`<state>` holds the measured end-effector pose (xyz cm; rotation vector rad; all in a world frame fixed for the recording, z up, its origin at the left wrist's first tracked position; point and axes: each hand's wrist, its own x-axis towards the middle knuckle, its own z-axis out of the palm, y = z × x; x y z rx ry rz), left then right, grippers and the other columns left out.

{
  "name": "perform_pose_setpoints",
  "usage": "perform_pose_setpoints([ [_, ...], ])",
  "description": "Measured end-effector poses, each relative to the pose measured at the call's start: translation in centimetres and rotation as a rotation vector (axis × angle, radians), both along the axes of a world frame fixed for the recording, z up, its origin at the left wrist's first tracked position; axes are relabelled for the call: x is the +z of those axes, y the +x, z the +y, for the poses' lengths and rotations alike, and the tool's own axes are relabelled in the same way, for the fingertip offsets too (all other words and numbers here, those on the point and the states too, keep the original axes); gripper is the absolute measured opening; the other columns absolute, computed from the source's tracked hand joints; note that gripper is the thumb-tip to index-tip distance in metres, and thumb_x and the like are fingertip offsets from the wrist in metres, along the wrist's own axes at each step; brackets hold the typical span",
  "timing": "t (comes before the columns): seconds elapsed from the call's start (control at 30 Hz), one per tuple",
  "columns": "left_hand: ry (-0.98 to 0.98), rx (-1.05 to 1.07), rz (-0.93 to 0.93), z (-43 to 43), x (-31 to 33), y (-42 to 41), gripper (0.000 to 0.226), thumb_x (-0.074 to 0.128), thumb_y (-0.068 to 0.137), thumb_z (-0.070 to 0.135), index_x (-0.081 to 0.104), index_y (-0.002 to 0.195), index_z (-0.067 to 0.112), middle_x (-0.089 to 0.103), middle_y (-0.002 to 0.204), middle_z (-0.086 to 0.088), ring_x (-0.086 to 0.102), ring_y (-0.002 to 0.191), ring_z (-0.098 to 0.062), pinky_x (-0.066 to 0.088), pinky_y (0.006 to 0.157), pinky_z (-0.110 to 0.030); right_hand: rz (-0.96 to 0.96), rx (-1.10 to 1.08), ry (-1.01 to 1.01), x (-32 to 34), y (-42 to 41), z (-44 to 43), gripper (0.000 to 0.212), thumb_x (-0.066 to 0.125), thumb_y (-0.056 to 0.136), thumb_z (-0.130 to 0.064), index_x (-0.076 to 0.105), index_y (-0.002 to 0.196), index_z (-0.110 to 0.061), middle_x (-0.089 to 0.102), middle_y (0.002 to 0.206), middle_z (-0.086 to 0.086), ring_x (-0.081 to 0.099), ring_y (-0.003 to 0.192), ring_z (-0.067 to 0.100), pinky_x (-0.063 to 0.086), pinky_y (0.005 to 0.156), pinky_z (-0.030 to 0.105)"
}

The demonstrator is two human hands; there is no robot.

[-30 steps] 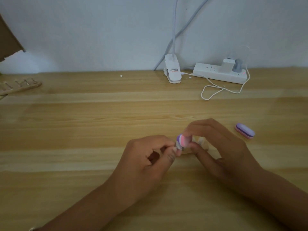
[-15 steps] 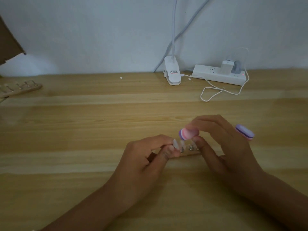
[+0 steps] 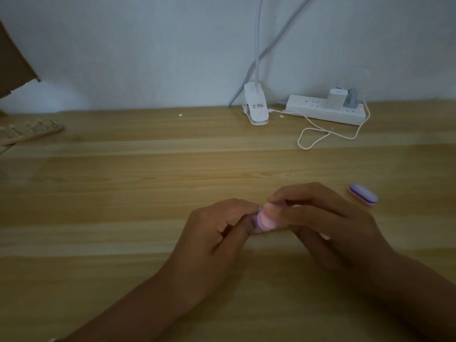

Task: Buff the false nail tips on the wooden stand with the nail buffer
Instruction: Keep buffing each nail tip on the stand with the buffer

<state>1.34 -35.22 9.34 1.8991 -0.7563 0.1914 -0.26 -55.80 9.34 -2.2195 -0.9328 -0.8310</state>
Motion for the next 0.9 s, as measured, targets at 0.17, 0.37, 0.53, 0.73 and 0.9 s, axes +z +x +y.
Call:
perform_pose_setpoints([
  [0.17, -0.007, -0.018, 0.002, 0.1, 0.0, 0.1, 0.016, 0.058, 0.094, 0.013, 0.073, 0.099, 0.013, 0.071, 0.089, 0.006, 0.067, 0.082, -0.009, 0.051, 0.070, -0.024, 0.047, 0.003, 0.004, 0.0, -0.9, 0.2, 0.023, 0.055, 0.104, -0.021, 0.073, 0.112, -0.032, 0.068, 0.114, -0.013, 0.067, 0.101, 0.004, 0.048, 0.089, 0.012],
  [0.37, -0.104, -0.050, 0.192, -0.3, 0.0, 0.0, 0.017, 0.056, 0.095, 0.018, 0.073, 0.093, 0.013, 0.070, 0.083, 0.003, 0.067, 0.082, -0.011, 0.054, 0.069, -0.035, 0.041, -0.051, -0.006, 0.9, -0.7, 0.3, 0.021, 0.056, 0.095, -0.007, 0.074, 0.107, -0.006, 0.067, 0.107, 0.006, 0.065, 0.097, 0.011, 0.047, 0.089, 0.015],
  [0.53, -0.135, -0.103, 0.215, -0.2, 0.0, 0.1, 0.017, 0.056, 0.095, 0.011, 0.072, 0.092, 0.014, 0.070, 0.084, 0.006, 0.064, 0.079, -0.005, 0.047, 0.066, -0.019, 0.067, -0.009, 0.060, 0.9, -0.8, 0.7, 0.017, 0.058, 0.100, -0.010, 0.070, 0.111, -0.016, 0.069, 0.107, -0.004, 0.064, 0.098, 0.004, 0.042, 0.090, 0.007],
  [0.73, -0.181, -0.137, 0.236, -0.3, -0.2, 0.2, 0.019, 0.053, 0.094, 0.011, 0.071, 0.094, 0.009, 0.070, 0.087, -0.003, 0.064, 0.081, -0.014, 0.048, 0.068, -0.024, 0.025, 0.033, 0.065, 0.2, -1.1, 1.1, 0.021, 0.054, 0.103, -0.015, 0.071, 0.114, -0.021, 0.066, 0.111, -0.003, 0.065, 0.104, 0.005, 0.047, 0.088, 0.013],
  [0.9, -0.254, -0.212, 0.254, -0.3, 0.1, 0.1, 0.020, 0.048, 0.096, 0.009, 0.066, 0.089, 0.002, 0.067, 0.080, 0.001, 0.061, 0.070, 0.006, 0.043, 0.070, -0.006, -0.006, -0.192, 0.036, 0.9, 0.5, -1.1, 0.027, 0.065, 0.089, 0.003, 0.068, 0.110, -0.014, 0.067, 0.106, 0.005, 0.063, 0.101, 0.008, 0.048, 0.088, 0.019],
])
